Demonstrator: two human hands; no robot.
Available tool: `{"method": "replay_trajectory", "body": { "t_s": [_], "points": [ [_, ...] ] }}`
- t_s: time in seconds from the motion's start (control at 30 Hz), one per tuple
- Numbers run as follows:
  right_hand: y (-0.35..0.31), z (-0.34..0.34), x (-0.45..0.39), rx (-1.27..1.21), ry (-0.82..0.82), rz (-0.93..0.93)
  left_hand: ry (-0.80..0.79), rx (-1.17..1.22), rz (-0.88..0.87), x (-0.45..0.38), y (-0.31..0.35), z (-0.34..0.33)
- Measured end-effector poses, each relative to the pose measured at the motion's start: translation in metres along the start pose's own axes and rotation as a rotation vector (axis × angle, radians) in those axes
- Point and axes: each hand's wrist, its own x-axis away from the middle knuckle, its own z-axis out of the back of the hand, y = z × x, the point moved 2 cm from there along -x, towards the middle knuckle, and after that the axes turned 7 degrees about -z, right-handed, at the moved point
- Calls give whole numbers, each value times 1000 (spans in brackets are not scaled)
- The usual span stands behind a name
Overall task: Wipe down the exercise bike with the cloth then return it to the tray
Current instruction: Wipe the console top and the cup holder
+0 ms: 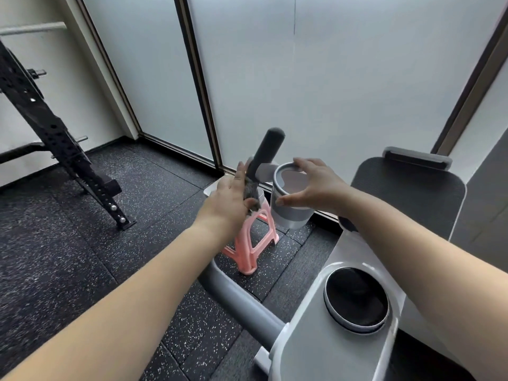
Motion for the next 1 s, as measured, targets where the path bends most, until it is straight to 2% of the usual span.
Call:
{"method": "replay_trajectory", "body": {
  "t_s": [0.07, 0.23, 0.43, 0.57, 0.83, 1.0],
  "points": [
    [0, 0, 1, -3, -2, 1, 10, -23, 58, 7, 1, 0],
    [0, -1, 0, -14, -2, -12, -47, -191, 22, 33, -1, 6],
    [-1, -3, -1, -10, 13, -22, 36, -64, 79, 70, -28, 10],
    [-2, -5, 3, 2, 48, -33, 36, 68, -47, 111, -36, 10],
    [-11, -3, 30, -98, 90, -59, 72, 31, -313, 159, 2, 10],
    [-14, -3, 69, -53, 133, -26, 59, 65, -321, 168, 32, 0]
  ]
}}
